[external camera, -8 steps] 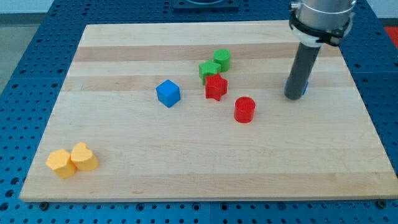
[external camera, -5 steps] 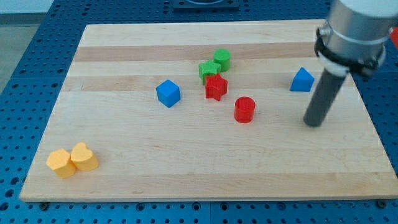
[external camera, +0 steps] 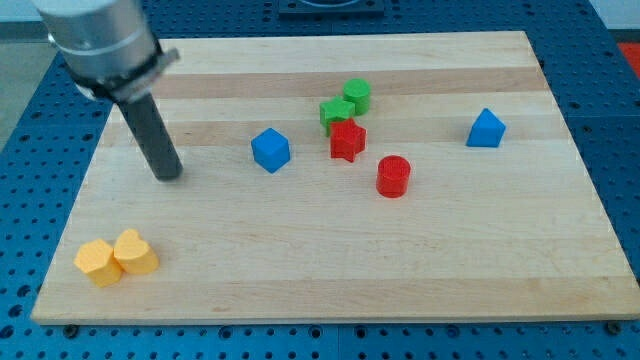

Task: Move blue cube right side of red circle

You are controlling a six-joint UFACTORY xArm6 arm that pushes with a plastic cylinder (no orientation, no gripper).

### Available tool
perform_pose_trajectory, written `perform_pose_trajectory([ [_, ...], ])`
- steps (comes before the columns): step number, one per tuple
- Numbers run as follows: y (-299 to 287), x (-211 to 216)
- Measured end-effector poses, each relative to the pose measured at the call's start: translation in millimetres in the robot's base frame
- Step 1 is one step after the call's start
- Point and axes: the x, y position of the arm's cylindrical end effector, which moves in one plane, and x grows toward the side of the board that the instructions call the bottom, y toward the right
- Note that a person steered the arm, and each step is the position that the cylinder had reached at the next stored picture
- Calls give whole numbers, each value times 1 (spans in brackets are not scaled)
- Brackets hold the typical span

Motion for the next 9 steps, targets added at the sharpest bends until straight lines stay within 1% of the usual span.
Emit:
perform_pose_trajectory([
  [1,10,-52],
  [2,53,-53],
  [4,112,-24],
  [5,148,-20],
  [6,169,-17],
  [9,164,71],
])
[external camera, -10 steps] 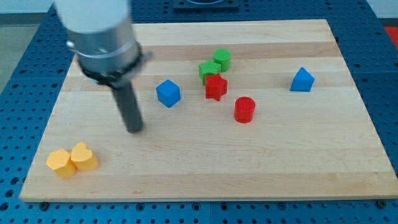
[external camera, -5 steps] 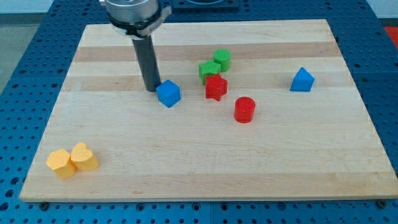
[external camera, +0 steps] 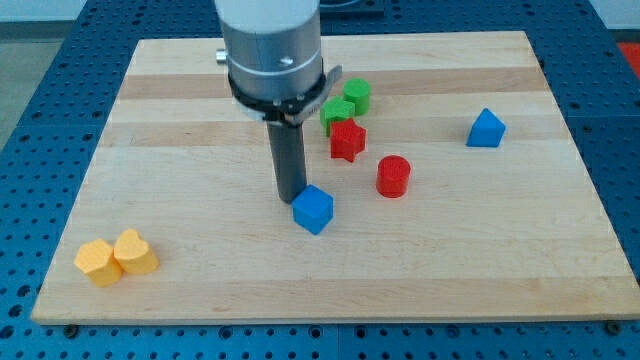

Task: Move blue cube right side of red circle

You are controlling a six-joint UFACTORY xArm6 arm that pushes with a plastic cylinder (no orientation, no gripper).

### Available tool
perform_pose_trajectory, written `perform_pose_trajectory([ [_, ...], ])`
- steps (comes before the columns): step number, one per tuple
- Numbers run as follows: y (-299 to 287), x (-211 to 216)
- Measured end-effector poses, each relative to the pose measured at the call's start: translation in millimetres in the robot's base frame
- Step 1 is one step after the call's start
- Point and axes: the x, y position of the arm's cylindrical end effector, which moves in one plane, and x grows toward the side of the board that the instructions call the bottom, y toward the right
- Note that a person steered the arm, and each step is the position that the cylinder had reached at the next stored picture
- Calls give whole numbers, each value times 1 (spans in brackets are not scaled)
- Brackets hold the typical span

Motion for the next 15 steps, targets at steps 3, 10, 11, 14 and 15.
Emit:
perform_pose_trajectory([
  [3,-6,60],
  [10,30,10],
  [11,70,14],
  [14,112,22],
  [15,98,54],
])
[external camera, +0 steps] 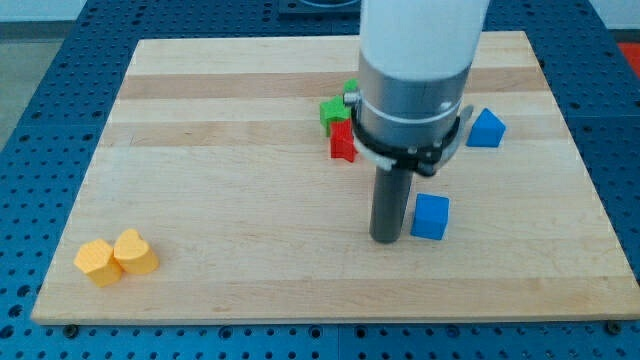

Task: Move blue cube right side of red circle

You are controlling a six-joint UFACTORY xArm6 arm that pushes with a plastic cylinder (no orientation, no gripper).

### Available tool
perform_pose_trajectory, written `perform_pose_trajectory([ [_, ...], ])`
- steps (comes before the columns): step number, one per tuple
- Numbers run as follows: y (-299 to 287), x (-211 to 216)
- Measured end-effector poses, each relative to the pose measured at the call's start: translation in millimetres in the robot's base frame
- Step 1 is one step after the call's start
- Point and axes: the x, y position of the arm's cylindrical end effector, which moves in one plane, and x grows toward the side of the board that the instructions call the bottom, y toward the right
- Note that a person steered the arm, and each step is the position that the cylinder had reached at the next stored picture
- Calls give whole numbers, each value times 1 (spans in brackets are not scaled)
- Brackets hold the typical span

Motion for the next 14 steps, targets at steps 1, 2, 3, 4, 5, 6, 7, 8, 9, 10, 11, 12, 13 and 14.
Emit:
perform_pose_trajectory([
  [1,24,13],
  [2,52,8],
  [3,63,4],
  [4,63,4],
  [5,52,4],
  [6,51,3],
  [7,51,-6],
  [8,49,-18],
  [9,41,-23],
  [10,37,-29],
  [11,37,-38],
  [12,37,-49],
  [13,37,-62],
  [14,37,-78],
])
